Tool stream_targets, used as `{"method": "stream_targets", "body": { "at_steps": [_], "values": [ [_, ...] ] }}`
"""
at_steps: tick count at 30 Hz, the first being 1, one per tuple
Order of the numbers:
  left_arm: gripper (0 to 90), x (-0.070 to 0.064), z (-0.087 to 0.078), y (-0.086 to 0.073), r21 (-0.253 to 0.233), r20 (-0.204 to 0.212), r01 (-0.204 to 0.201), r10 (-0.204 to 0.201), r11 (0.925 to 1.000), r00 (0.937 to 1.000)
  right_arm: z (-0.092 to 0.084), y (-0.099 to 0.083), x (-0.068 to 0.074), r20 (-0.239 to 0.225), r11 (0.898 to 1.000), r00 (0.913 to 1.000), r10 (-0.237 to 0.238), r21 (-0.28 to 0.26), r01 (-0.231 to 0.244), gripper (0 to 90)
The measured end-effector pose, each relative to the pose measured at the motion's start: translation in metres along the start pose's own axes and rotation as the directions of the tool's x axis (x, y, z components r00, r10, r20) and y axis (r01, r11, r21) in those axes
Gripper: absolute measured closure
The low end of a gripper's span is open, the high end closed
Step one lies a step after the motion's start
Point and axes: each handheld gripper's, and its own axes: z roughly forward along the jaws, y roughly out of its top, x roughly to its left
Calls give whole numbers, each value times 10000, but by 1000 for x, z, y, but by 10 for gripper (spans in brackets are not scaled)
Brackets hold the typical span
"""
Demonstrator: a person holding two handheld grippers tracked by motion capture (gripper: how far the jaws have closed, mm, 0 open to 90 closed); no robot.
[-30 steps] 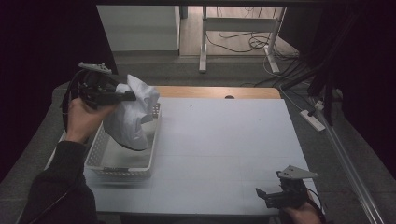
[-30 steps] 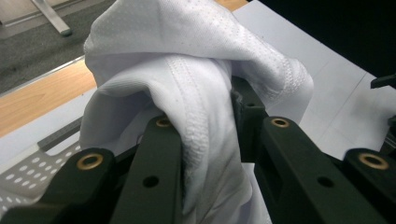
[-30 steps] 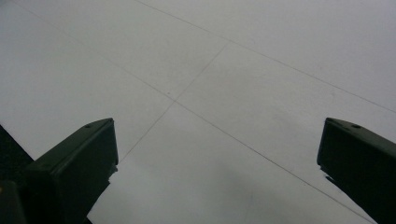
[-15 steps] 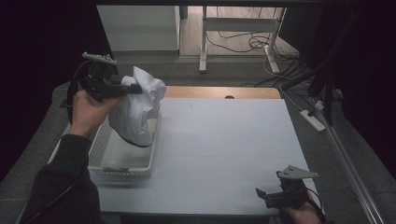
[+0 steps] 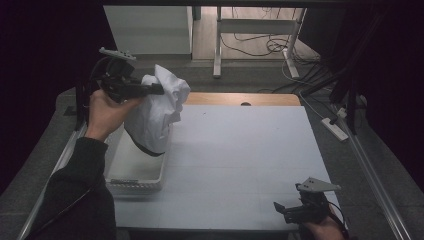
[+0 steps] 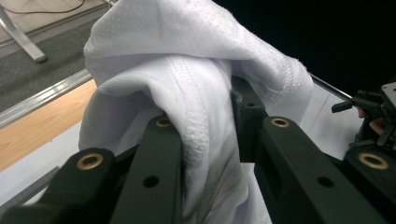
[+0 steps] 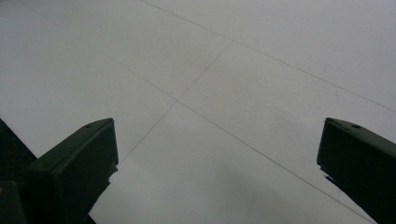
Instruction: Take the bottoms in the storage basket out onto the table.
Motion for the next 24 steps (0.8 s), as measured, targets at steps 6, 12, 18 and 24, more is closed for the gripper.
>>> {"method": "stream_targets", "body": {
  "at_steps": [6, 12, 18, 24],
  "values": [
    [770, -6, 7, 8, -10, 170, -144, 144, 9999, 9998, 0, 0, 0, -14, 10000, 10000, 2, -3, -2, 0],
    [770, -14, 12, 16, -32, 264, -317, 318, 9995, 9991, 0, 0, 0, -25, 10000, 10000, -1, -3, 1, 0],
    [770, -19, 17, 23, -32, 376, -438, 439, 9990, 9983, 0, 0, 0, -32, 10000, 10000, -5, -14, 5, 0],
    [770, -25, 21, 29, -67, 451, -563, 566, 9984, 9974, 0, 0, 0, -37, 10000, 10000, -12, -13, 12, 0]
  ]
}}
